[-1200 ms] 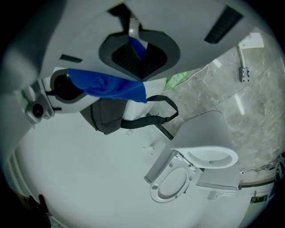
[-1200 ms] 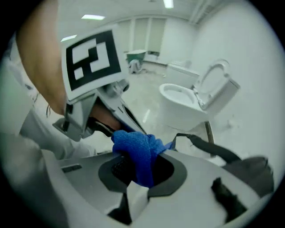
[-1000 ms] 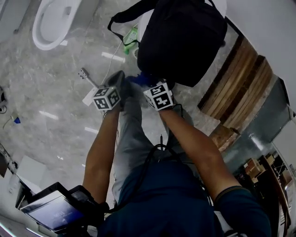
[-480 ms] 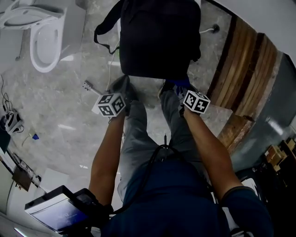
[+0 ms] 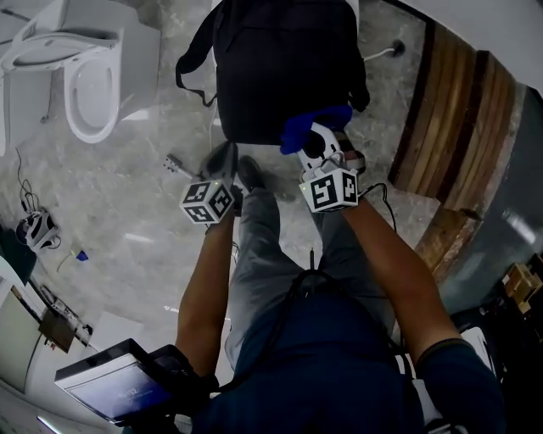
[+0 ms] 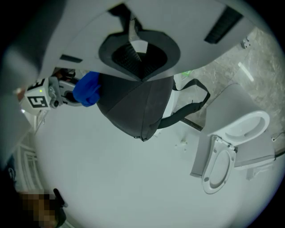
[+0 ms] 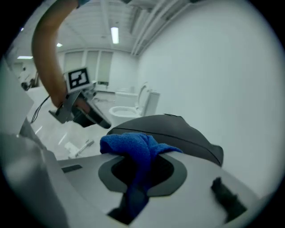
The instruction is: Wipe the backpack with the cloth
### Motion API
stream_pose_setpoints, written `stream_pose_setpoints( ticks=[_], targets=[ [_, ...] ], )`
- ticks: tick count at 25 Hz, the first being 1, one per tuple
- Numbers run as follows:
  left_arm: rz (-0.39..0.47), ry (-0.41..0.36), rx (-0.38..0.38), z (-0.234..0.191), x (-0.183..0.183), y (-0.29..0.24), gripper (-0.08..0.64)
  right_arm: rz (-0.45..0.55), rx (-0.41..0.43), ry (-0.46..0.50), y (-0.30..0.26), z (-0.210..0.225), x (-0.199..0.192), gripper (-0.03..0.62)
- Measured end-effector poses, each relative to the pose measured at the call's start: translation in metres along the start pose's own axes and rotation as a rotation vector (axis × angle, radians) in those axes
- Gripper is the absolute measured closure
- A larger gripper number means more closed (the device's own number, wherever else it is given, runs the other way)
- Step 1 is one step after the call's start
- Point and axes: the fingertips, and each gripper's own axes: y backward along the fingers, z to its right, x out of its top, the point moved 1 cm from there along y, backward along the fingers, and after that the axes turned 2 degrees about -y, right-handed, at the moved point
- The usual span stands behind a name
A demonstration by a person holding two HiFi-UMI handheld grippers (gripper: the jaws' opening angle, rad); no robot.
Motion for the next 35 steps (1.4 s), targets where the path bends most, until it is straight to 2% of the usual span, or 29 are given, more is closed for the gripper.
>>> stream_pose_setpoints(
  ticks=[1,3,8,11,13,18,22,24,27,30,33,35],
  targets=[
    [0.008,-0.031,0.006,0.0,0.007,0.001,0.557,-0.011,0.03,0.077,-0.013,-0.012,0.009,0.537],
    [0.027,-0.1,0.017,0.002,0.023,0.004,0.557,-0.026,0.062,0.151,-0.035,-0.025,0.028,0.537],
    [0.089,-0.288,0.043,0.009,0.075,0.01,0.557,-0.055,0.104,0.225,-0.078,-0.015,0.075,0.537],
    [0.114,-0.369,0.074,0.006,0.101,0.008,0.557,-0.069,0.125,0.261,-0.098,0.003,0.092,0.537],
    [0.136,-0.395,0.092,0.002,0.118,0.004,0.557,-0.089,0.141,0.283,-0.112,0.019,0.099,0.537],
    [0.208,-0.381,0.107,-0.002,0.166,-0.012,0.557,-0.128,0.147,0.275,-0.151,0.084,0.11,0.537],
    [0.238,-0.423,0.09,0.012,0.202,-0.029,0.557,-0.127,0.267,0.216,-0.172,0.123,0.112,0.537],
    [0.246,-0.448,0.072,0.021,0.217,-0.039,0.555,-0.126,0.286,0.167,-0.179,0.14,0.109,0.537],
    [0.249,-0.473,0.043,0.033,0.232,-0.056,0.555,-0.258,0.226,0.081,-0.185,0.185,0.065,0.537],
    [0.25,-0.496,0.016,0.046,0.242,-0.07,0.557,-0.392,0.158,0.048,-0.167,0.226,0.007,0.537],
    [0.241,-0.507,-0.005,0.055,0.244,-0.079,0.557,-0.368,0.061,0.016,-0.126,0.247,-0.016,0.537],
    [0.226,-0.511,-0.018,0.061,0.24,-0.083,0.557,-0.294,-0.006,-0.076,-0.091,0.247,-0.022,0.537]
  ],
)
